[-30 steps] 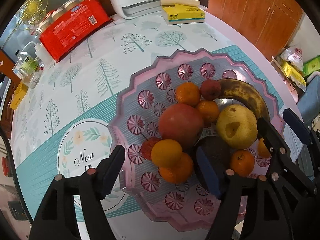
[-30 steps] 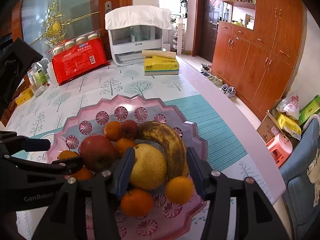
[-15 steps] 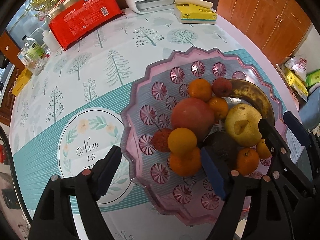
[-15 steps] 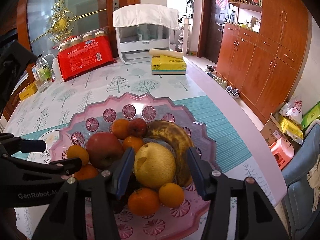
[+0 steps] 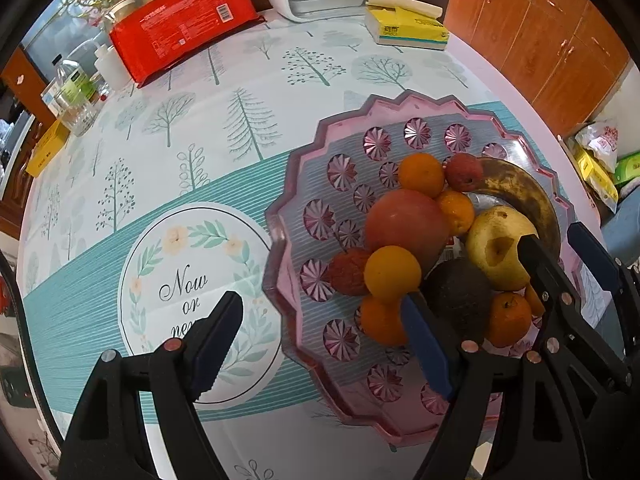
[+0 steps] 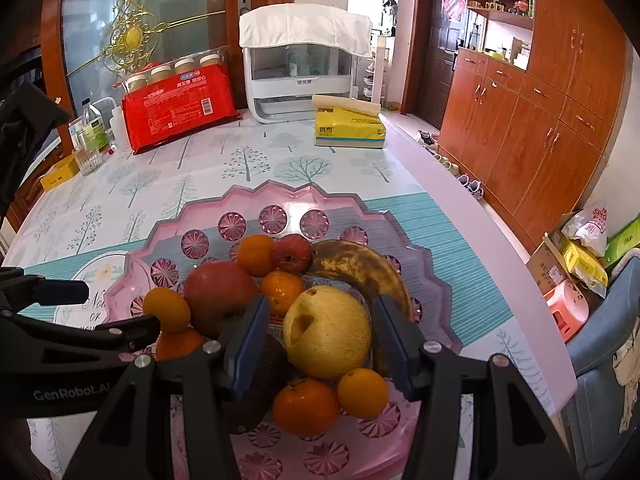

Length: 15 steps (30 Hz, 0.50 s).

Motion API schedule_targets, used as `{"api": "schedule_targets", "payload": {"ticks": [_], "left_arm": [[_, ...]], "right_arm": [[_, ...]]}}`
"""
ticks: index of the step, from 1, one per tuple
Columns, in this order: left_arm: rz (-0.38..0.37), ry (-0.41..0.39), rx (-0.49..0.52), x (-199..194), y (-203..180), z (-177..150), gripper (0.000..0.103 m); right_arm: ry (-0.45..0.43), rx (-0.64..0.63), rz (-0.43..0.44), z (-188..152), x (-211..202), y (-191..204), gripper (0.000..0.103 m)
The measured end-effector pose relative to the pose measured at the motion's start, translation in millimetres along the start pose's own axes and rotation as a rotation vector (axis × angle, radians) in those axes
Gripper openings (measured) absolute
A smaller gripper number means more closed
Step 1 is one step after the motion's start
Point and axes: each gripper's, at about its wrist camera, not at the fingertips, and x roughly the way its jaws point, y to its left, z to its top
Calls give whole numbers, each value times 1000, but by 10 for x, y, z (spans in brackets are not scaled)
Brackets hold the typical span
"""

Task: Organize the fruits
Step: 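Withdraw both open tools up and away from the bowl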

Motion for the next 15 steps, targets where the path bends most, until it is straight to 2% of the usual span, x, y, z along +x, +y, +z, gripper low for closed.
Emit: {"api": "schedule_targets", "payload": {"ticks": [7,15], "left_arm": [[4,-38,-27,-144,136,-50,80],[-10,-126,-86,-523,361,-156,80]], "right_arm": [[-12,-27,10,39,-83,108,55],[-38,-61,41,173,-361,205,55]]}}
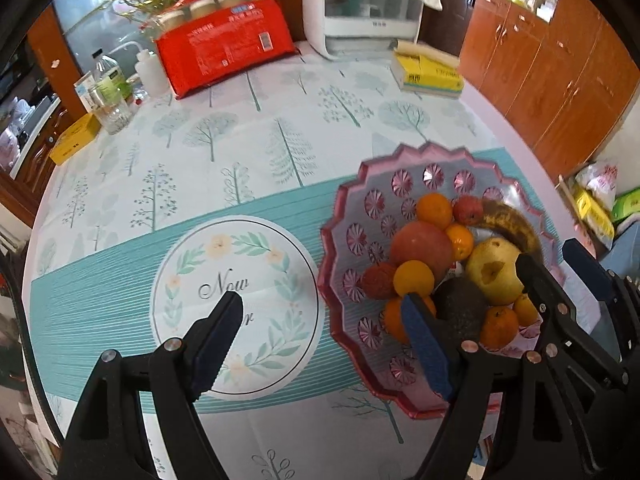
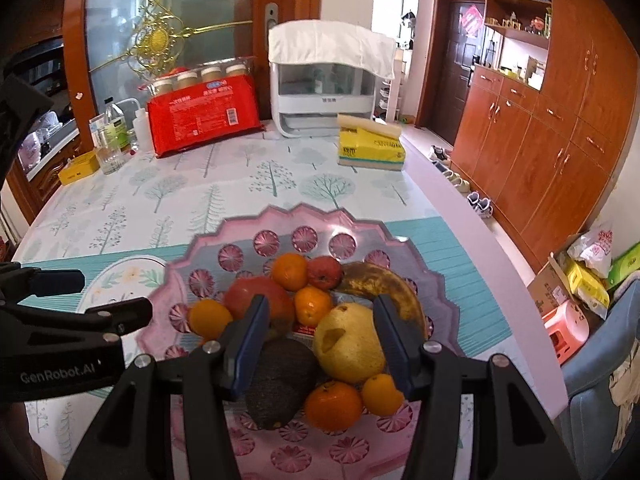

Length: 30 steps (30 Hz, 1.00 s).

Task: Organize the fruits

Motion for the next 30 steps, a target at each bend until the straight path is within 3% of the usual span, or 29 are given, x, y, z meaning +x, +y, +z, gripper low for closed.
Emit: {"api": "schedule_targets", "payload": {"ticks": [8,11,21,30], "left_arm": [[-14,-59,-60,-443,183,-50,84],[23,-92,-80,-625,240,-79,91],[104,-189,-148,-1144,479,-199,94],[150,-198,-170,-1295,578,-314,94]], "right_arm": [[11,-9,86,263,-348,38,55],[11,-14,109,337,-492,82,55],[9,-24,222,433,-917,366,55],[41,-13,258,419,-962,479,58]]}}
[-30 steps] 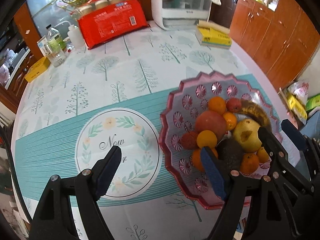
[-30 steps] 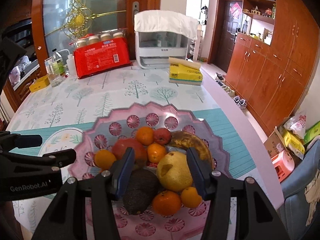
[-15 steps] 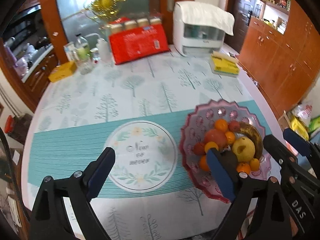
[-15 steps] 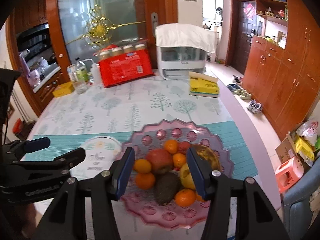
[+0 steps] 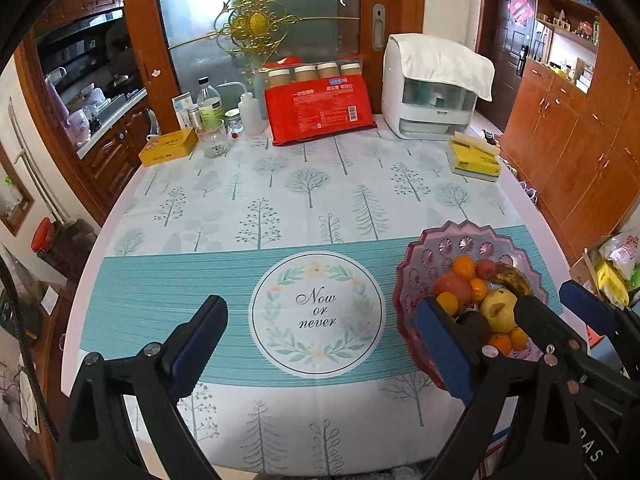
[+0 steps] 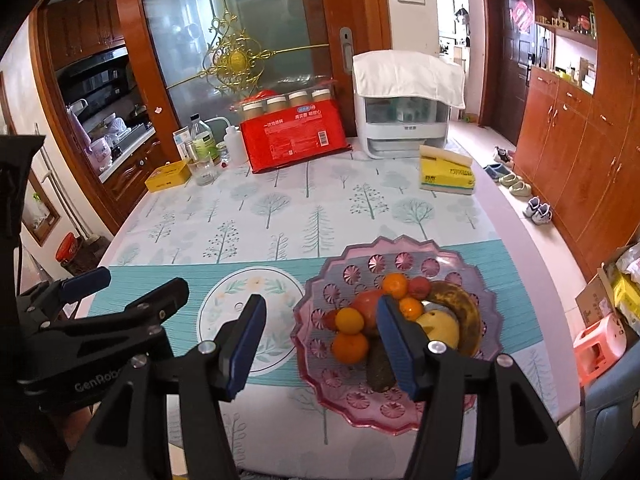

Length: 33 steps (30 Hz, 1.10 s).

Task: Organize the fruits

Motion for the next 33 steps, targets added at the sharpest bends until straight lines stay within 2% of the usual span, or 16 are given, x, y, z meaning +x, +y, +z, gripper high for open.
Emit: {"api": "schedule_targets", "payload": {"ticks": [33], "left_arm": [[-11,11,21,-124,-28,-134,94]], "right_arm": [[-8,32,-25,-157,-155,19,58]]}}
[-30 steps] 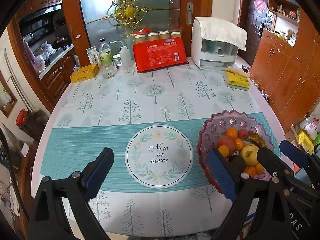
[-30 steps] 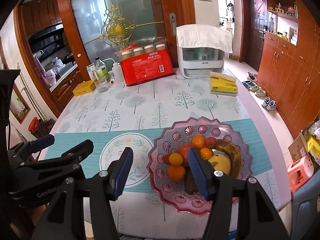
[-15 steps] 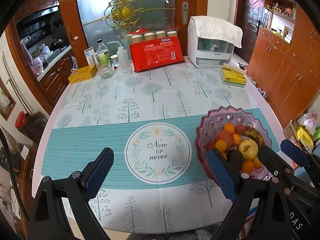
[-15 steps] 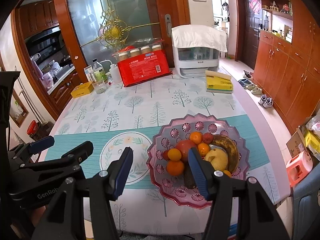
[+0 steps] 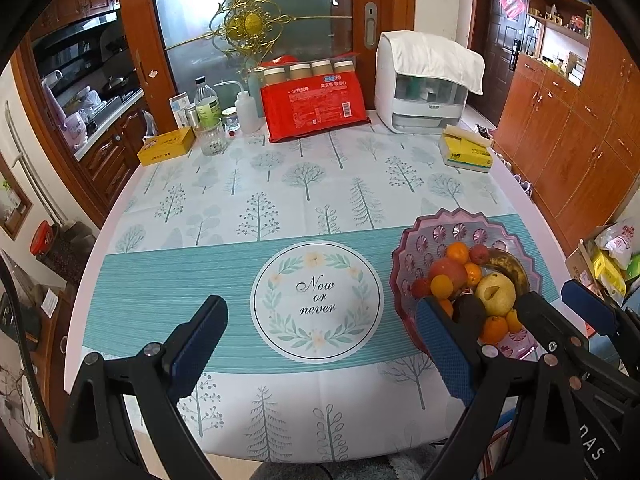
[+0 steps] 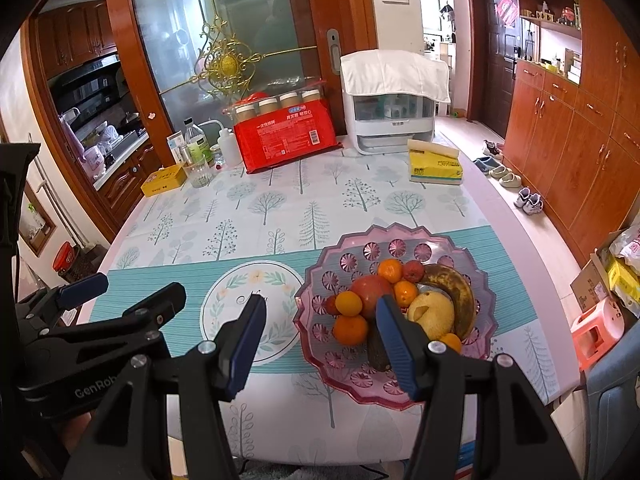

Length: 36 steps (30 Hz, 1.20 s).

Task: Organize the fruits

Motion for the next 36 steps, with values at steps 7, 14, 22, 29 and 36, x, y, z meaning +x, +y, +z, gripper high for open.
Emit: {"api": "schedule_targets", "payload": {"ticks": [7,14,22,29,36], "left_arm": [[4,12,-5,4,32,8,94],[7,21,-5,32,36,13,94],[8,20,-4,31,32,14,94],[7,22,-5,36,29,15,94],[7,26,-5,43,31,6,94]], "right_arm": [[7,1,0,-41,-25,5,58],[15,4,1,-49,-6,35,58],[18,6,1,-60,15,33,58],[21,8,1,-66,23,26,58],[23,9,2,-81,42,22,58]]}}
